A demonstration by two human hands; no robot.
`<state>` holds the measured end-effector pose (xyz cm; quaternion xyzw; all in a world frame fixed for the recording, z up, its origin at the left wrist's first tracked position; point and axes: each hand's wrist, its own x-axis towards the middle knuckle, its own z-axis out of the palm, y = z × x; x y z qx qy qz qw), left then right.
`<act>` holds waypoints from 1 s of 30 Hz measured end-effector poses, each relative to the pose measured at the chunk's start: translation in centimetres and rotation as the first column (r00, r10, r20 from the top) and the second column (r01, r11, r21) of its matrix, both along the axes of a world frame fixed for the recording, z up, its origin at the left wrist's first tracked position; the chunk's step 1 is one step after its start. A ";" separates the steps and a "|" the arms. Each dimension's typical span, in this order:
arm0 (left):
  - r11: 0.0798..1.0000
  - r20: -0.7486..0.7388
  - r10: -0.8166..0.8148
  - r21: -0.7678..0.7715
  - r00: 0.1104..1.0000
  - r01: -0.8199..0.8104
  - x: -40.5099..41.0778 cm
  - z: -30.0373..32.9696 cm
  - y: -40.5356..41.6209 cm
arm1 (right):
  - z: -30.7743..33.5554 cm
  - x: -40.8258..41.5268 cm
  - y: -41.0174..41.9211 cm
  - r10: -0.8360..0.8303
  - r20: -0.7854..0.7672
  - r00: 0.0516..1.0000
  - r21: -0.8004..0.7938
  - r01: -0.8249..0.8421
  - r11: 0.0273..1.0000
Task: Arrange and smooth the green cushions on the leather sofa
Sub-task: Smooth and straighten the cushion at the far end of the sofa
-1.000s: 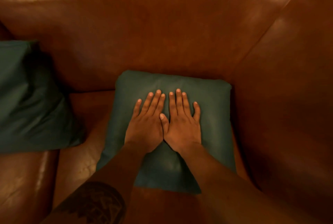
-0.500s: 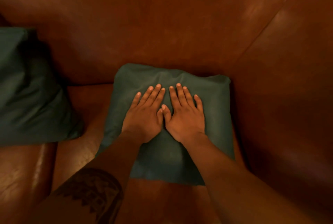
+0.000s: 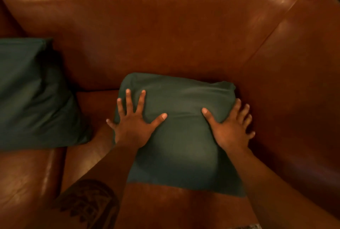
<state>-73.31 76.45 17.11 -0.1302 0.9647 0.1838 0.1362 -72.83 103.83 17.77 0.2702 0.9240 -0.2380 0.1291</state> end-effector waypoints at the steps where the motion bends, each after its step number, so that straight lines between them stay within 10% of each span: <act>1: 0.999 0.004 0.015 0.041 1.000 -0.015 0.2 0.0 0.1 | -0.1 0.2 0.4 -0.068 -0.002 0.998 -0.100 0.068 0.993; 5: 0.974 -0.036 0.090 0.213 0.995 -0.080 0.2 -0.1 -0.4 | -0.1 -0.1 0.0 -0.129 -0.151 0.980 -0.350 0.070 0.934; 14: 0.941 -0.303 0.259 0.294 0.917 -0.169 3.6 3.4 -2.3 | 2.8 -1.0 -3.3 -0.017 -0.500 0.866 -0.370 -0.196 0.908; 20: 0.993 -0.066 0.085 -0.071 0.994 -0.090 2.2 4.9 -3.8 | 2.5 -0.3 -4.7 0.094 -0.333 0.938 -0.009 -0.103 0.995; 30: 0.930 -0.348 -0.356 -0.219 0.867 0.294 -2.5 3.0 0.7 | 2.6 -3.8 -13.0 0.631 -0.336 0.699 0.345 -0.532 0.773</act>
